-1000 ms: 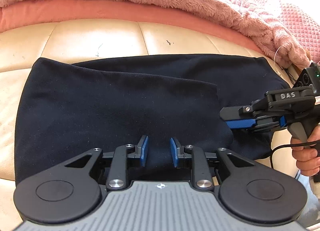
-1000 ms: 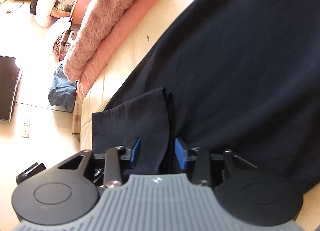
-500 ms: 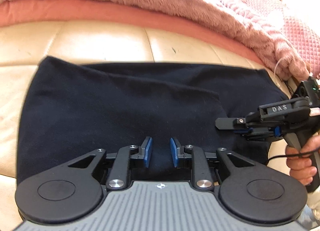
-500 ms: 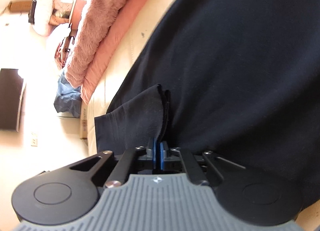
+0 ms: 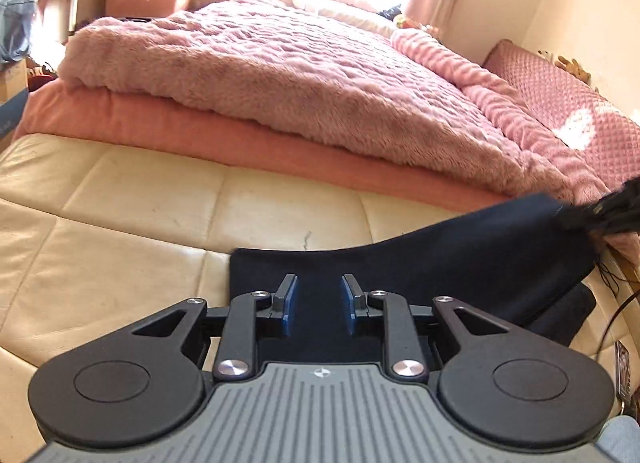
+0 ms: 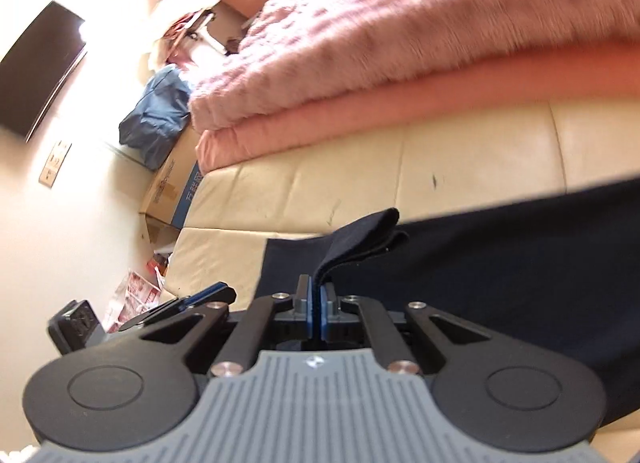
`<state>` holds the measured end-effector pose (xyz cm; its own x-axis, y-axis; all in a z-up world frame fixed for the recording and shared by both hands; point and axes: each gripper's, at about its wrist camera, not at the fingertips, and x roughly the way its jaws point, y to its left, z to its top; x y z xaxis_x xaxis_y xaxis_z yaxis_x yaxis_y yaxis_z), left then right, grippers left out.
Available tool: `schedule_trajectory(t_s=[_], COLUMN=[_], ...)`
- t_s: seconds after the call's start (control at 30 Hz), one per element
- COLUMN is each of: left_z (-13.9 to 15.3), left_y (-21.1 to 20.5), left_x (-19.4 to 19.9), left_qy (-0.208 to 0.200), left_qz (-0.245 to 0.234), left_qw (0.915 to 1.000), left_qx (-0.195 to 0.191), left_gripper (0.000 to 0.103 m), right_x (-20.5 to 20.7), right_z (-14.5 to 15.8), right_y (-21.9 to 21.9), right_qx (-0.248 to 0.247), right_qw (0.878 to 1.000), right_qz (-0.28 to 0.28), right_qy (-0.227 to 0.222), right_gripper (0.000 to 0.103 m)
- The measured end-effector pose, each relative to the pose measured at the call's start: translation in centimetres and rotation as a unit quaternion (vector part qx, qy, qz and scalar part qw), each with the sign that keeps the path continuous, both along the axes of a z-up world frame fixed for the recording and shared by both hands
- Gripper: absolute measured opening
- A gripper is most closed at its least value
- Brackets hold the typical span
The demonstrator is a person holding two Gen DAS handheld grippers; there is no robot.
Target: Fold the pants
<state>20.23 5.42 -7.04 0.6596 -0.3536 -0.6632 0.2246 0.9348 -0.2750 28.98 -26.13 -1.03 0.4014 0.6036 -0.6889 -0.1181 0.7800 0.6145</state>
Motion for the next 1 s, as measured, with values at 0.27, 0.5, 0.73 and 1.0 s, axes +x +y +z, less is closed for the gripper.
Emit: schedule_trajectory(t_s=[0.27,0.5,0.73,1.0], left_z=[-0.7,-2.2,-4.0,-6.5], left_y=[0.0,-3.3,-7.8,-11.0], left_x=[0.4,1.5,3.2,3.9], left_qy=[0.007,0.021,0.038,0.065], left_qz=[0.0,-0.039,-0.077,-0.106], left_qw=[0.9999,0.999,0.9962,0.9913], left_qx=[-0.011,-0.001,0.017,0.045], left_gripper=[0.027,0.027,0.027,0.027], right_x=[1.2,0.9,1.2,1.2], right_z=[9.2,7.0,-2.7,-10.2], right_y=[-6.5,-17.6,-24.3,-26.7], right_qx=[-0.095,-0.163,-0.2,-0.206], right_qw=[0.995,0.985,0.97,0.963], right_qz=[0.01,-0.057,-0.114,-0.139], right_qy=[-0.036,0.013,0.077,0.103], right_gripper=[0.0,0.0,0.0,0.0])
